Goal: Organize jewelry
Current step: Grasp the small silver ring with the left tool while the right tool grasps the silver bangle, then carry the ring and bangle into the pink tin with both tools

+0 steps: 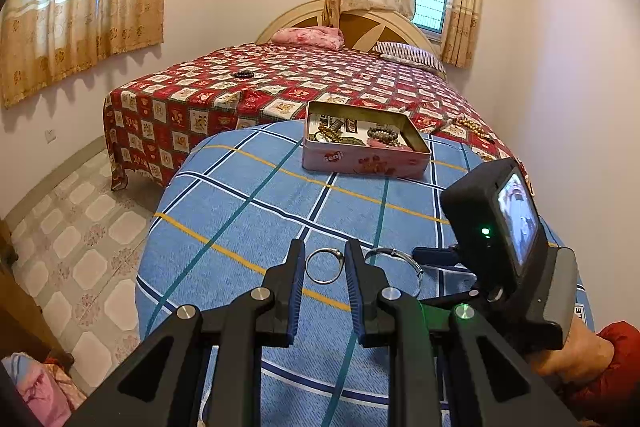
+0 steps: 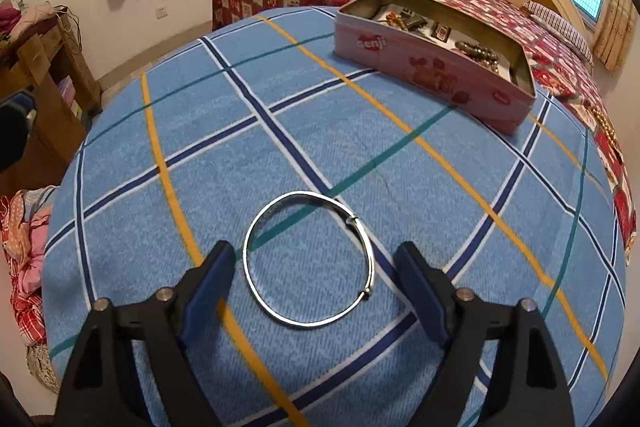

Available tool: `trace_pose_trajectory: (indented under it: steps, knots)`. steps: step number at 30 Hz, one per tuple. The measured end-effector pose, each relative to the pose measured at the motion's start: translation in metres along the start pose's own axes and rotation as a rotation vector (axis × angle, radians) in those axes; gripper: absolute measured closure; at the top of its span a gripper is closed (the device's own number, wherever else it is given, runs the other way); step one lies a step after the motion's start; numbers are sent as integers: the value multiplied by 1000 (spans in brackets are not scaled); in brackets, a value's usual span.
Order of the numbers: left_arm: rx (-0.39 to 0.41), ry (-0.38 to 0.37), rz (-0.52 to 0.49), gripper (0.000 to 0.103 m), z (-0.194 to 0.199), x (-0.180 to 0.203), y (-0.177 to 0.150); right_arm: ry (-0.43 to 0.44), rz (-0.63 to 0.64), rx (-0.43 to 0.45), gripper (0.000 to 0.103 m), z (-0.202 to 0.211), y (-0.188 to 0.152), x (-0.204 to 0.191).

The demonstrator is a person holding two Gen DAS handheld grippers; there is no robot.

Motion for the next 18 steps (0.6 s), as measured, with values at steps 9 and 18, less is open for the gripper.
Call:
trace_pose_trajectory:
  steps: [9, 18]
  knots:
    - [-8, -12, 4, 83, -2, 6, 0, -4, -38, 14, 36, 5, -2, 5]
    - [-18, -30, 9, 83, -12, 14, 2, -72, -111, 102, 36, 25, 5, 28]
Point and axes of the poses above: each gripper's, at about its wrist camera, not at the fingertips, and z roughly against the way its jaws point, x to its right, y to its top, the point moved 3 cm from there along -z, roughly the way its jaws point, and after that the axes turned 3 degrees about -z, right-handed, at the moved point
